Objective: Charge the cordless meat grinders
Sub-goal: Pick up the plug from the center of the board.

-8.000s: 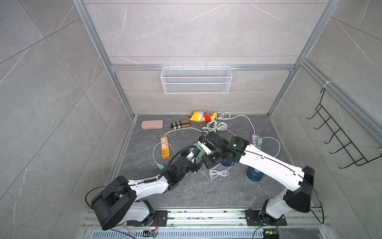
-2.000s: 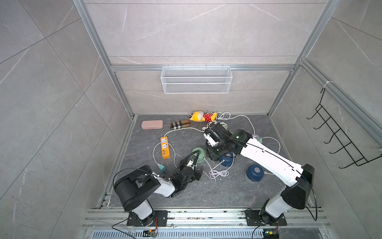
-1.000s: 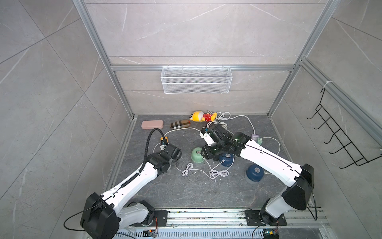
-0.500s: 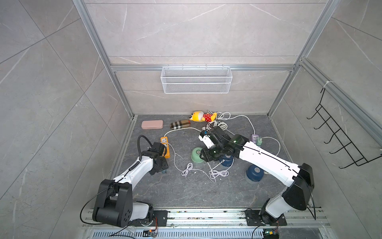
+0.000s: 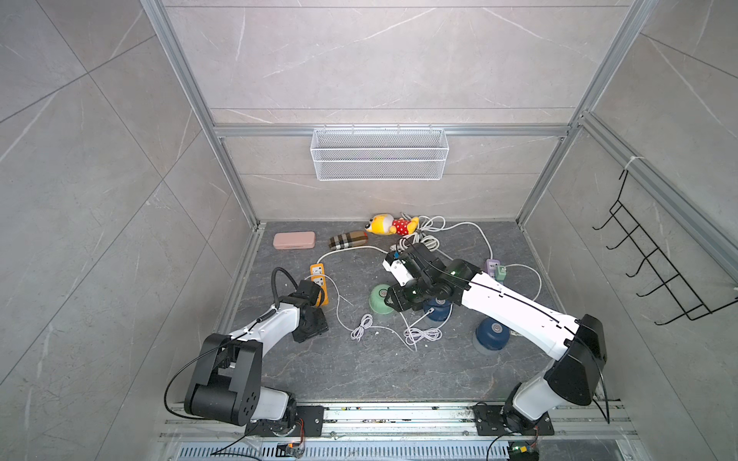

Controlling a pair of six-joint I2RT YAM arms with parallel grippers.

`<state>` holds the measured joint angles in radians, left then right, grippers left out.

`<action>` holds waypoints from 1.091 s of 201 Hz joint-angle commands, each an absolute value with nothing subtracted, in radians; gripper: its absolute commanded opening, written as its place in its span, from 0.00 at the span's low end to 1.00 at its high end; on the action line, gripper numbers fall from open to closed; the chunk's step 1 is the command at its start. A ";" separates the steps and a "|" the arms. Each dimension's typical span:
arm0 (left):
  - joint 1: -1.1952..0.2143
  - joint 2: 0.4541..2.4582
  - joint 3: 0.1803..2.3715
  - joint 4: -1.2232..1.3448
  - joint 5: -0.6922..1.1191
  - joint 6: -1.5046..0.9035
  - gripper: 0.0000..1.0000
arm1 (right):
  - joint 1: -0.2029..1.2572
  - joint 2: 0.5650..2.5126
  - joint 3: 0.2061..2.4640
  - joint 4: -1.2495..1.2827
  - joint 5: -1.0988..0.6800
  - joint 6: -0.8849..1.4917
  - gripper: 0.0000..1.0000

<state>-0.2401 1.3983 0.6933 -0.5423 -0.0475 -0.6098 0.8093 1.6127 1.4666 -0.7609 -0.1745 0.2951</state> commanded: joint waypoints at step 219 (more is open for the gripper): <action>-0.643 0.890 0.809 -0.313 0.178 0.044 0.00 | 0.791 1.629 1.670 -0.728 -0.417 0.313 0.48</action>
